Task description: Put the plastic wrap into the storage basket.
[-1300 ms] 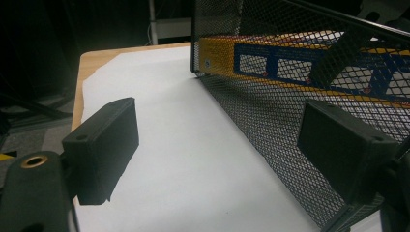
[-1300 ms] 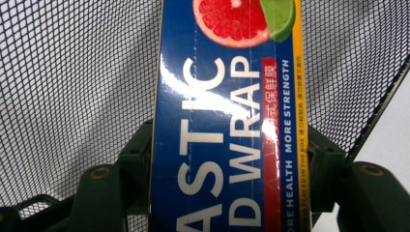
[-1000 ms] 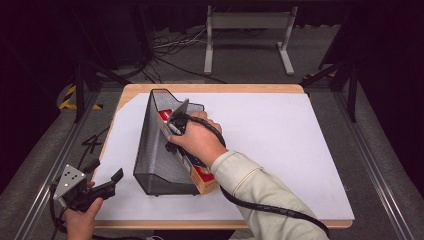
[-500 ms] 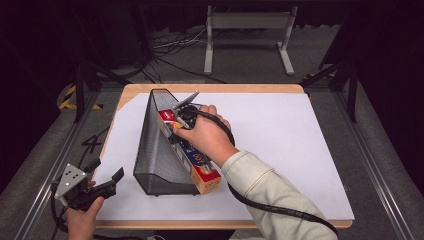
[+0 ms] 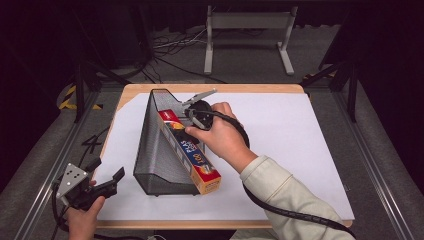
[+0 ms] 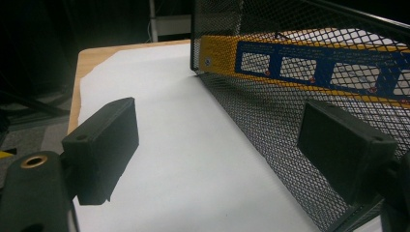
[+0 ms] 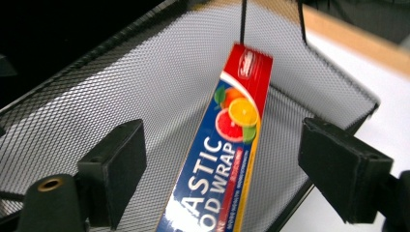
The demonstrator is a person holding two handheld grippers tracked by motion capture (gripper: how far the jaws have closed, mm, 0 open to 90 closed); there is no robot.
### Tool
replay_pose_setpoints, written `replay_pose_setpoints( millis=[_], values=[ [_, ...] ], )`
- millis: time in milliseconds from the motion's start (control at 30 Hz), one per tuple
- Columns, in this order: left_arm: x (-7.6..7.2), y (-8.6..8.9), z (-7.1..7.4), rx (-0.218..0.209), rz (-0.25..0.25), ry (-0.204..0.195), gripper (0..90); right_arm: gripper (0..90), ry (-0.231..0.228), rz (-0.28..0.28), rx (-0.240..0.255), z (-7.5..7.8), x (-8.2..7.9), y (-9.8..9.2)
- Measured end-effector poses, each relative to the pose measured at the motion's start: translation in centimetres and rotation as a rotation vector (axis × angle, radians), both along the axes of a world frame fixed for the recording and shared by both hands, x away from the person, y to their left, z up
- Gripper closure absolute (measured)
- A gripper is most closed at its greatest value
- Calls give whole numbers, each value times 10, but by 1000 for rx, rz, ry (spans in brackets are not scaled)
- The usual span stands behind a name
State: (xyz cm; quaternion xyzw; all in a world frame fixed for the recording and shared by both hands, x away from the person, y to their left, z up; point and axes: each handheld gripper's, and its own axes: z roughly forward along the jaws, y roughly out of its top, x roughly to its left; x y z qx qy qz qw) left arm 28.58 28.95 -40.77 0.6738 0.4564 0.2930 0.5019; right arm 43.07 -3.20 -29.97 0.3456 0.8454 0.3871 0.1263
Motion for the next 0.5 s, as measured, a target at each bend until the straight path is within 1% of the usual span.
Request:
replay_pose_setpoints(
  millis=[100, 133, 233, 300, 367, 433, 500],
  values=[
    [0, -1, 0, 0, 4, -1, 156, 182, -30, 31, 33, 3, -5, -6],
    [0, -1, 0, 0, 4, -1, 156, 182, -30, 31, 33, 3, -5, -6],
    [0, -1, 0, 1, -1, 1, 156, 182, -57, 55, 58, 6, -10, -14],
    [0, 0, 0, 1, -2, 2, 156, 182, -57, 66, 72, 8, -13, -20],
    [0, 0, 0, 0, -3, 2, 156, 182, -66, 79, 65, 10, -14, -26],
    [0, 0, -1, -8, -2, 4, 156, 182, -86, 90, 55, 12, -15, -34],
    [0, 0, -1, -8, -3, 5, 155, 182, -89, 97, 57, 14, -17, -42]
  ],
)
